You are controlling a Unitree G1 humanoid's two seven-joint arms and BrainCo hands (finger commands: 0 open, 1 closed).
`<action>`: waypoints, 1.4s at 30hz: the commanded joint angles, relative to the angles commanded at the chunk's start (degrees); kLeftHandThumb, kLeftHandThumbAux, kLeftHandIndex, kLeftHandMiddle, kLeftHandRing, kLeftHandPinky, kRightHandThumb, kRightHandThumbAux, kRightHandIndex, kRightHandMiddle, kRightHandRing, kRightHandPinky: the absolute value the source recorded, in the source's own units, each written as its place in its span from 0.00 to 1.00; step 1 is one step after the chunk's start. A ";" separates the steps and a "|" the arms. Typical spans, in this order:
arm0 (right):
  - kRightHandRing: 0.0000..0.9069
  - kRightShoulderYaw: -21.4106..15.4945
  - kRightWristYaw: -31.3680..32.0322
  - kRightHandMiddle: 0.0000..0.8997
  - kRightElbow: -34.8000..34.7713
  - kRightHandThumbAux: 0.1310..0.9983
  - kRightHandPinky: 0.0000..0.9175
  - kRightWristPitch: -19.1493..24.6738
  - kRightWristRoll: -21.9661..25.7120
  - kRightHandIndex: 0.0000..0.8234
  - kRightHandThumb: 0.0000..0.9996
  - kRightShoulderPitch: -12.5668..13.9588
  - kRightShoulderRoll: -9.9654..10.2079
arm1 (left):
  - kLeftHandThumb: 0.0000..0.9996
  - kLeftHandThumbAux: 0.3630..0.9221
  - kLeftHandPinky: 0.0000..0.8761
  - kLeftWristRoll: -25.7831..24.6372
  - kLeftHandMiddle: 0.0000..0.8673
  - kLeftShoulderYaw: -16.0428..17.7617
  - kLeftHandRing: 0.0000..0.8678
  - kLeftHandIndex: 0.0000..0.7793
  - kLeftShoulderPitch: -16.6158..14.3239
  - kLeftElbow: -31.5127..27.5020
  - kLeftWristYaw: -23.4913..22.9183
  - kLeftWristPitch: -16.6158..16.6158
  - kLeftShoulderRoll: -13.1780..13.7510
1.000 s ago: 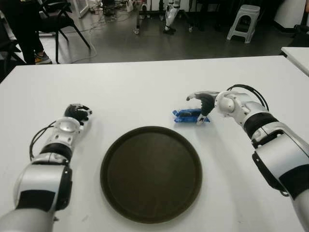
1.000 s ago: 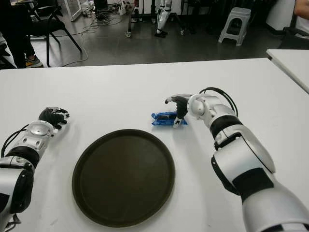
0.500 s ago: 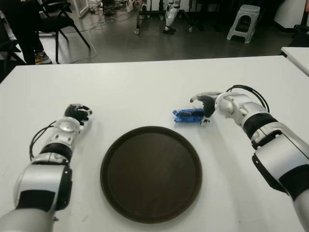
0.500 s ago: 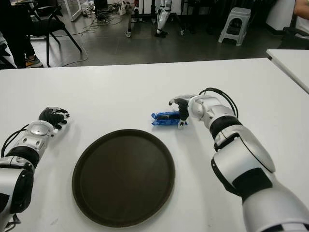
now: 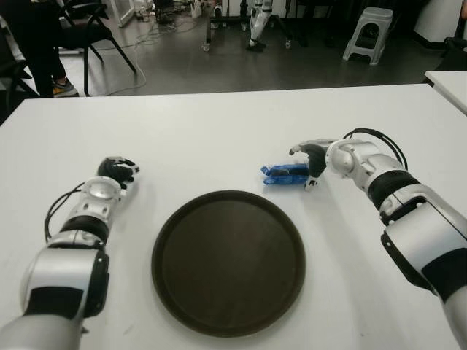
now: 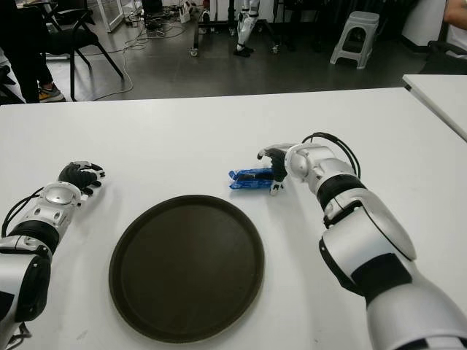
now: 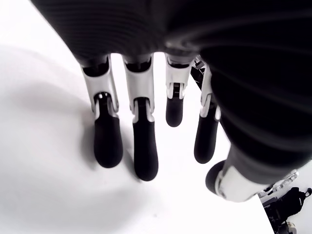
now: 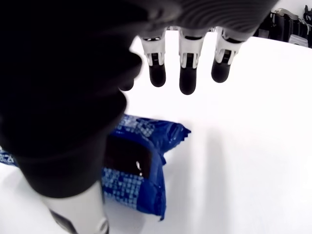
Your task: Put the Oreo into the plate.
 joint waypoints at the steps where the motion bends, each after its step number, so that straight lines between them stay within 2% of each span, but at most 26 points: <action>1: 0.10 -0.05 0.08 0.11 0.00 0.86 0.05 0.10 0.02 0.11 0.00 0.00 0.03 | 0.67 0.66 0.16 -0.01 0.16 0.01 0.17 0.51 0.01 0.00 0.02 0.01 0.00; 13: 0.11 -0.40 -0.31 0.12 -0.26 0.87 0.06 -1.28 0.22 0.12 0.00 0.25 -0.32 | 0.67 0.66 0.15 -0.37 0.16 0.44 0.18 0.51 0.19 0.05 0.06 -0.57 -0.03; 29: 0.13 0.61 -1.72 0.13 -0.12 0.87 0.07 0.08 -0.77 0.12 0.00 0.01 -0.06 | 0.67 0.66 0.20 -0.39 0.18 0.45 0.21 0.51 0.23 0.14 -0.23 -0.91 -0.02; 36: 0.12 -0.75 0.38 0.12 -0.15 0.86 0.06 -0.53 0.78 0.13 0.00 -0.09 -0.08 | 0.67 0.66 0.18 0.17 0.17 -0.35 0.20 0.51 -0.02 0.17 0.15 0.17 0.02; 42: 0.10 -1.98 2.11 0.11 -0.20 0.85 0.06 -0.06 1.77 0.13 0.00 -0.17 0.16 | 0.67 0.66 0.19 -0.25 0.18 0.14 0.20 0.51 0.16 0.15 0.22 -0.44 -0.01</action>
